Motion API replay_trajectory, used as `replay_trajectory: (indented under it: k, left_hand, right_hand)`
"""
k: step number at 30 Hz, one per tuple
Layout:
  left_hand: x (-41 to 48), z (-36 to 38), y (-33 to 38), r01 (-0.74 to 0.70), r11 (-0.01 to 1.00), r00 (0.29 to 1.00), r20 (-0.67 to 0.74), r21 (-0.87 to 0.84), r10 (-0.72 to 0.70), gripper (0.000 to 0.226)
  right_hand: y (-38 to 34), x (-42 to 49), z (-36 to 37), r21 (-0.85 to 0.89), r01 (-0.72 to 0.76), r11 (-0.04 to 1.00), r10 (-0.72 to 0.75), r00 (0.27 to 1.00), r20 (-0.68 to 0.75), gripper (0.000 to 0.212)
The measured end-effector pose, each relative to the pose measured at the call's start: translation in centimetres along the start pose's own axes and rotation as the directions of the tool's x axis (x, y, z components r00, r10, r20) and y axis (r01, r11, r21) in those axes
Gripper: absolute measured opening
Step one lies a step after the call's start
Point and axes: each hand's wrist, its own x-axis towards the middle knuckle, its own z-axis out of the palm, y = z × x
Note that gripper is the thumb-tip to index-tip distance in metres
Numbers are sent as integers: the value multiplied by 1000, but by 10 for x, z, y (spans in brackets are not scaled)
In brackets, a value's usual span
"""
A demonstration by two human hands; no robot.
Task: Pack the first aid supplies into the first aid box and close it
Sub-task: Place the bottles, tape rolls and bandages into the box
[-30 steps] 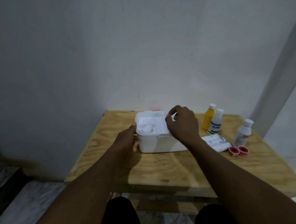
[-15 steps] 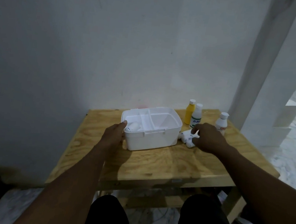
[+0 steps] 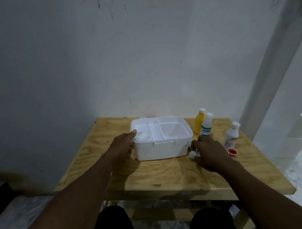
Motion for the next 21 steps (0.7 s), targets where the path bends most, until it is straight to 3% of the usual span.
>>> replay_trajectory:
  k: [2,4,8,12,15,21]
  left_hand:
    - [1,0,1,3,1000,1000,3,-7,-2,51]
    - [3,-1,0,4,1000,1000,3,-6,-4,53]
    - [2,1,1,-8,1000,1000,5,-9,8,51]
    - [2,1,1,-21,1000,1000,12,-1,21,48]
    - [2,-3,2,-25,999,1000,13,23,25,49]
    - [5,-11,5,-43,997,999,16,64,42,38]
  right_hand:
    - [1,6,-16,101,-7,995,14,998,-68,23]
    - [5,14,-41,273,-74,959,120,980,-158,15]
    - [4,32,-96,580,-131,804,351,892,-286,20]
    - [-33,58,-105,799,-79,597,379,905,-194,12]
    - [-68,82,-83,769,-89,632,329,930,-162,27]
    - [-100,112,-42,522,-160,838,263,956,-130,36]
